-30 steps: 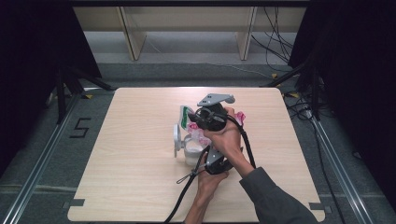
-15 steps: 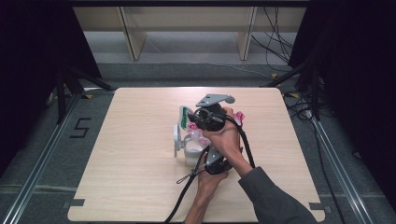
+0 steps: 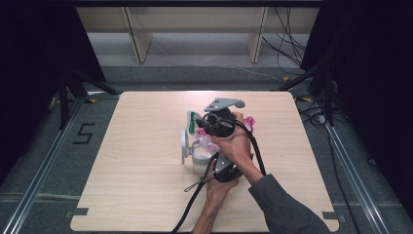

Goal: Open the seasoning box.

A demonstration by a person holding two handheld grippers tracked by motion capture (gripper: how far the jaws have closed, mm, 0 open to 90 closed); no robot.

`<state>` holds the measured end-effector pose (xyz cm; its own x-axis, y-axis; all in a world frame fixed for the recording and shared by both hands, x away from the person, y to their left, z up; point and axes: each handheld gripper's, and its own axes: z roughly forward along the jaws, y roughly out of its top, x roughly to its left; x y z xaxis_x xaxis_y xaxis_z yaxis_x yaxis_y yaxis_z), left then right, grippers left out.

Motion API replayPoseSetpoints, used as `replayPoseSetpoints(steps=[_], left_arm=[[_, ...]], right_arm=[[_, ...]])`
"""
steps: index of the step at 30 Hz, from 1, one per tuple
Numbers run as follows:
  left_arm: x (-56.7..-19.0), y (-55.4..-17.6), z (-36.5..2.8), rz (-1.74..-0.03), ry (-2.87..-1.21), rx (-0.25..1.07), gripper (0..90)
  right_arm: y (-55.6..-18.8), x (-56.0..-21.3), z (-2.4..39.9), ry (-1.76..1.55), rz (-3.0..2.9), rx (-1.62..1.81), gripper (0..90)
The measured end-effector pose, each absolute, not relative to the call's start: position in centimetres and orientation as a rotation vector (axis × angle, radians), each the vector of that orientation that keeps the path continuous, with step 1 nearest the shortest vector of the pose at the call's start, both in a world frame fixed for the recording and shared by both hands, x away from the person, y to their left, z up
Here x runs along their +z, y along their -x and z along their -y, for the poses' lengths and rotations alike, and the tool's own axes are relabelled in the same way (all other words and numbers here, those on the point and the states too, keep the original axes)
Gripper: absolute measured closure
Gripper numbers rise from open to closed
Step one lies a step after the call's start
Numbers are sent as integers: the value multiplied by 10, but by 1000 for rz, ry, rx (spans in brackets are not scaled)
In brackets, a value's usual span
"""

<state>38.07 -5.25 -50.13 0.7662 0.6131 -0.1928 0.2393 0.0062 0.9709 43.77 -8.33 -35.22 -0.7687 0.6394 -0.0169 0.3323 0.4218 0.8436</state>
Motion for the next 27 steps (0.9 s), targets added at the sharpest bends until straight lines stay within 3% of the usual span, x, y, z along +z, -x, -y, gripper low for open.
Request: replayPoseSetpoints(steps=[27], left_arm=[[-500,-381,52,-701,-1564,332,741]], right_arm=[[-438,-350,83,-833,-2364,1273,900]])
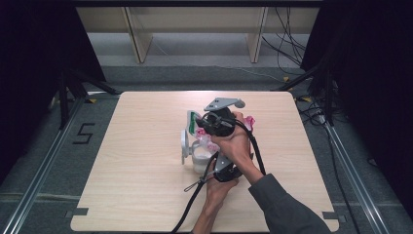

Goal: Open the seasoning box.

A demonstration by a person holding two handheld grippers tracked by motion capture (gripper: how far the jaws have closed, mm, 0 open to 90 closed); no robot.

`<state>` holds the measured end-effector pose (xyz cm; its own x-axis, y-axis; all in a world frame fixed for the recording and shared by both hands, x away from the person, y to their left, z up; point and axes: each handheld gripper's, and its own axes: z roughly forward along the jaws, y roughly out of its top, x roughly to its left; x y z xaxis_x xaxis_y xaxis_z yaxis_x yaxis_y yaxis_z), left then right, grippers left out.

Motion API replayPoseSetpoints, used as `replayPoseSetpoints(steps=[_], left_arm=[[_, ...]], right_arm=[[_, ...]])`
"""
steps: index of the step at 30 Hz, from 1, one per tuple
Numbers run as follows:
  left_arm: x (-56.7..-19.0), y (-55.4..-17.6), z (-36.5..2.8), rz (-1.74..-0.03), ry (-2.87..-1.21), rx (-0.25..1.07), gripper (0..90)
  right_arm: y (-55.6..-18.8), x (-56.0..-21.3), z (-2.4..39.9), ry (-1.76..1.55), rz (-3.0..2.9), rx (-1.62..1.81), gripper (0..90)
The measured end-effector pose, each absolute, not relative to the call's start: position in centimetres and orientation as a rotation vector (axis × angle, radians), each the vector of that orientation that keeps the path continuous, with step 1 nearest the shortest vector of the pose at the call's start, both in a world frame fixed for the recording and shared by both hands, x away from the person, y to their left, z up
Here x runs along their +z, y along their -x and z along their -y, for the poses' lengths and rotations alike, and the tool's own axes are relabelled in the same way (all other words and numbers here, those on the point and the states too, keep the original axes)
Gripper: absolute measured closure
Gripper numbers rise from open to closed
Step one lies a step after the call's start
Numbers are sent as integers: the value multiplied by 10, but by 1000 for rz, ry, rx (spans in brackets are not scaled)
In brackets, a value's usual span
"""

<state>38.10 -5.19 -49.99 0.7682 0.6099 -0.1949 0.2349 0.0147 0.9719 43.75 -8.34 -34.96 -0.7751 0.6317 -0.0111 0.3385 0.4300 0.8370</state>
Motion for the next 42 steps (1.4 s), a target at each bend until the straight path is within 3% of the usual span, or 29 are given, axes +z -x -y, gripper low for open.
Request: replayPoseSetpoints(steps=[42], left_arm=[[-499,-380,50,-699,-1576,312,740]], right_arm=[[-438,-352,82,-834,-2359,1277,900]])
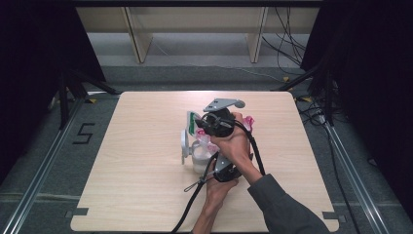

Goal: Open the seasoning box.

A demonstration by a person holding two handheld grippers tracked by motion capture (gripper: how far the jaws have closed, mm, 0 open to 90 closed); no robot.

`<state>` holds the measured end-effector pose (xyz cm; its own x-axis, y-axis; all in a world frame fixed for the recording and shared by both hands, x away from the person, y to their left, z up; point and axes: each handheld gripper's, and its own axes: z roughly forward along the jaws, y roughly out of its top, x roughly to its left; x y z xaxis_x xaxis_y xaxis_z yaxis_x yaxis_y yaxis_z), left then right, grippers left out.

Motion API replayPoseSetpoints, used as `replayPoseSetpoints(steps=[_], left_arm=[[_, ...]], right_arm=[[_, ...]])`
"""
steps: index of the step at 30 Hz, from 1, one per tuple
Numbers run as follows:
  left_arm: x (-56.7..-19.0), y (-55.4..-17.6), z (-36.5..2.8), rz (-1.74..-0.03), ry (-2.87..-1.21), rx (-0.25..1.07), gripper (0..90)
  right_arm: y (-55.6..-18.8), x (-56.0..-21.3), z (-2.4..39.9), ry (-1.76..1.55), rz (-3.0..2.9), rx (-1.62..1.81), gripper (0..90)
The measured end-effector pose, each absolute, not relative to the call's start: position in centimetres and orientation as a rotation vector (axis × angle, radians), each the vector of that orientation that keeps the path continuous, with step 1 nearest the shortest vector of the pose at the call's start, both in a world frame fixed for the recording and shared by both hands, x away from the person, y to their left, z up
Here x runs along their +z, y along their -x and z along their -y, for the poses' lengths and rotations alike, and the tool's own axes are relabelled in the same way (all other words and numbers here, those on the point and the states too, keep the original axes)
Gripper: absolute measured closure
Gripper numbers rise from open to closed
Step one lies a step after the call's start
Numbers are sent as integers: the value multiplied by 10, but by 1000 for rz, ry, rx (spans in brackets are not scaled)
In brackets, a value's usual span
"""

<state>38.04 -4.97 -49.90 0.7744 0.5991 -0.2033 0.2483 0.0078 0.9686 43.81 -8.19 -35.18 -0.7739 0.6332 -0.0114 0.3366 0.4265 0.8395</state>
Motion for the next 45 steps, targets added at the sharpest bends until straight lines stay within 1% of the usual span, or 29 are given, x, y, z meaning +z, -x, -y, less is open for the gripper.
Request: replayPoseSetpoints(steps=[9,14,15,16,17,21,22,23,25,30,31,32,33,40,41,42,45], left_arm=[[-500,-381,49,-697,-1590,320,740],[-500,-380,52,-702,-1561,302,741],[-500,-380,48,-664,-1611,315,740],[-500,-380,48,-664,-1607,316,739],[-500,-380,51,-702,-1568,317,739],[-500,-381,51,-698,-1578,321,740],[-500,-380,53,-705,-1547,304,740],[-500,-380,50,-680,-1584,315,739],[-500,-380,51,-703,-1581,314,740],[-500,-379,51,-689,-1575,303,740],[-500,-380,48,-665,-1615,308,739],[-500,-379,48,-661,-1612,306,739],[-500,-379,52,-701,-1570,304,739],[-500,-379,52,-693,-1567,298,740],[-500,-380,50,-666,-1606,312,739],[-501,-380,53,-702,-1566,305,739],[-500,-379,53,-704,-1567,313,740]], right_arm=[[-438,-354,81,-824,-2373,1253,900],[-438,-353,82,-814,-2364,1267,900],[-436,-355,81,-833,-2366,1248,900],[-437,-355,81,-822,-2373,1237,900],[-437,-355,81,-822,-2360,1246,900],[-438,-353,83,-817,-2365,1259,900],[-437,-354,82,-829,-2364,1260,900],[-437,-355,81,-821,-2354,1256,900],[-438,-354,81,-816,-2355,1262,900],[-436,-354,82,-826,-2366,1256,900],[-436,-355,82,-817,-2373,1232,900],[-437,-356,81,-820,-2374,1236,900],[-436,-355,81,-831,-2370,1235,900],[-437,-354,82,-817,-2367,1250,900],[-437,-355,82,-812,-2361,1239,900],[-437,-356,82,-831,-2371,1243,900],[-437,-354,84,-838,-2347,1266,900]])
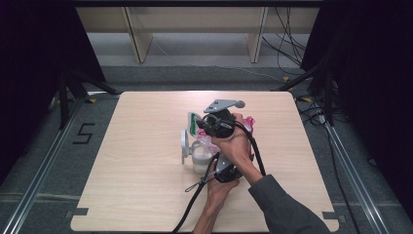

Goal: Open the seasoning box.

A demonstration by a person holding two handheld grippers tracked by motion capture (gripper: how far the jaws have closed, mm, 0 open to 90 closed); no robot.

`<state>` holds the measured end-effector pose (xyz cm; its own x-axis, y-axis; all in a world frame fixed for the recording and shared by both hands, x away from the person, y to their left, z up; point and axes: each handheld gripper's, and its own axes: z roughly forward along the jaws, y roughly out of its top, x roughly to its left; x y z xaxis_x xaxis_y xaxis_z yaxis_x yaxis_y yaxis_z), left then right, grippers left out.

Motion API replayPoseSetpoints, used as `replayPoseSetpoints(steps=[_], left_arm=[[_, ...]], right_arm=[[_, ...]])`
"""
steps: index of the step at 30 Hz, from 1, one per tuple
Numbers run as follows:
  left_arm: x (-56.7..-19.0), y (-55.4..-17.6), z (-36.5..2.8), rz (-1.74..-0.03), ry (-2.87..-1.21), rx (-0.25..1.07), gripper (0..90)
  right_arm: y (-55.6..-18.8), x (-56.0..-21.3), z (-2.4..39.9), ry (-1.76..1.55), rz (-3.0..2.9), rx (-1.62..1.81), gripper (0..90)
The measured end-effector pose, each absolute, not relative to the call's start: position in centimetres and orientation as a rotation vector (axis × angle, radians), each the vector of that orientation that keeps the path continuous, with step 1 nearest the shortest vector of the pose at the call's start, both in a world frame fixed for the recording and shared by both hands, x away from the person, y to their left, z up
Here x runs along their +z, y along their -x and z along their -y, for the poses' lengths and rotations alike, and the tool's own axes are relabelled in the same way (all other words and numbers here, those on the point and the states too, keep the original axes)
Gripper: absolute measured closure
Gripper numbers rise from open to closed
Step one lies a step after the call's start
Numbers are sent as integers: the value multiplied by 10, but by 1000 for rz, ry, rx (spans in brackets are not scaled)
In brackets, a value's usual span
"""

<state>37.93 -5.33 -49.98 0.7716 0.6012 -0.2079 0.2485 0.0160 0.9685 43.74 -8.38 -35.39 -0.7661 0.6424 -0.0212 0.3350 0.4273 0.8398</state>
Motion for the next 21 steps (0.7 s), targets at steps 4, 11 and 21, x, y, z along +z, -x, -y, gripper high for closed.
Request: replayPoseSetpoints(steps=[4,11,21], left_arm=[[-501,-379,54,-697,-1564,301,740],[-502,-381,56,-709,-1572,334,740],[-504,-381,51,-709,-1609,321,734]], right_arm=[[-438,-355,84,-803,-2361,1243,900],[-437,-354,86,-837,-2360,1257,900],[-436,-351,93,-827,-2349,1291,900]])
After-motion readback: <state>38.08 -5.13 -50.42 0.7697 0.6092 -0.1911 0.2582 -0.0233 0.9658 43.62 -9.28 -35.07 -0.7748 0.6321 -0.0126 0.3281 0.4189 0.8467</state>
